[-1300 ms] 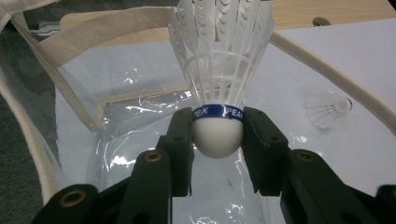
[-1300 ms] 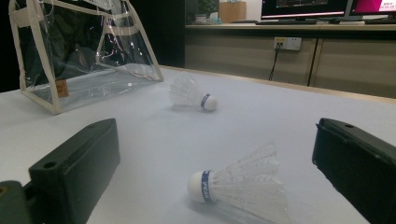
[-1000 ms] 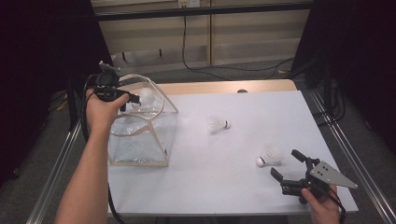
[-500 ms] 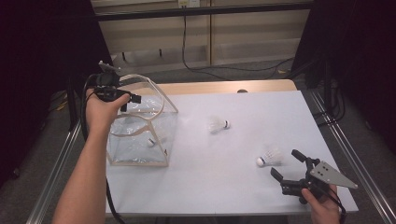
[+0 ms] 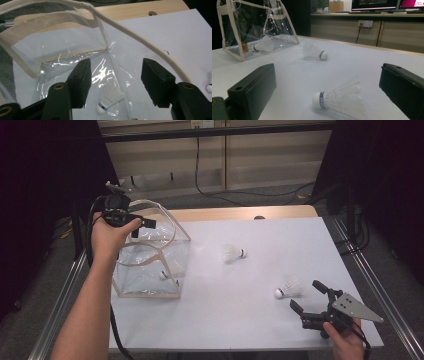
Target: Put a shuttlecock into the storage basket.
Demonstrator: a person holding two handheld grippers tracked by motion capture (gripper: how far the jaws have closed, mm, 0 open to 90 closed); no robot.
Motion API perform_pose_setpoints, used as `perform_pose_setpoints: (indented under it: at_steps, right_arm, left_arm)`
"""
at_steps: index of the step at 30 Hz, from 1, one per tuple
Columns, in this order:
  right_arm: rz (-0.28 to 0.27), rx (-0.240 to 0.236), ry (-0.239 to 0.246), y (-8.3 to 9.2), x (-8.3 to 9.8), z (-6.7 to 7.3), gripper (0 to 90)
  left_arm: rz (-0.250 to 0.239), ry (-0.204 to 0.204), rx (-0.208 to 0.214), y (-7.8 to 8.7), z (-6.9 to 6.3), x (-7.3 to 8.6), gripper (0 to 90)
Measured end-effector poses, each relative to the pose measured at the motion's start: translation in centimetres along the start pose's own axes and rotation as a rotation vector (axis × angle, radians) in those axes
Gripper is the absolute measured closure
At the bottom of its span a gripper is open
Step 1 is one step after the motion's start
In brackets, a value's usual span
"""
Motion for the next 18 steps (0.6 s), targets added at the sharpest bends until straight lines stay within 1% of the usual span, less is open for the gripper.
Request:
perform_pose_setpoints:
  at_steps: [2, 4, 6, 10, 12, 16, 18]
  right_arm:
    - [0.0, 0.0, -0.002, 0.0, 0.0, 0.0, 0.6]
    - [0.002, 0.0, 0.0, 0.0, 0.0, 0.0, 0.6]
    - [0.001, 0.0, 0.0, 0.0, 0.0, 0.0, 0.7]
    - [0.001, 0.0, 0.001, 0.0, 0.0, 0.0, 0.6]
    - [0.0, 0.001, 0.002, 0.0, 0.0, 0.0, 0.6]
    - [0.001, 0.0, 0.001, 0.0, 0.0, 0.0, 0.6]
    - [0.001, -0.001, 0.001, 0.0, 0.0, 0.0, 0.6]
  left_arm:
    - [0.001, -0.009, 0.014, 0.1, -0.5, -0.1, 41.1]
    - [0.002, -0.024, 0.026, 0.2, -1.0, -0.2, 39.1]
    - [-0.006, -0.03, 0.033, 0.3, -1.4, -0.4, 36.3]
    - [0.001, -0.057, 0.057, 0.5, -2.3, -0.5, 33.8]
    - [0.004, -0.062, 0.069, 0.5, -2.7, -0.5, 31.2]
    - [0.008, -0.094, 0.089, 0.6, -3.6, -0.5, 30.3]
    - [0.012, -0.1, 0.104, 0.6, -4.1, -0.5, 28.9]
Point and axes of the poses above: each handheld gripper's, and its own axes: y roughly backward along the jaws, x roughly out of its underside, z roughly to its left, the point moved 8 cm from there along -y, roughly forward along the jaws, and after that the axes turned 1 degree about -z, right-handed, at the moved point
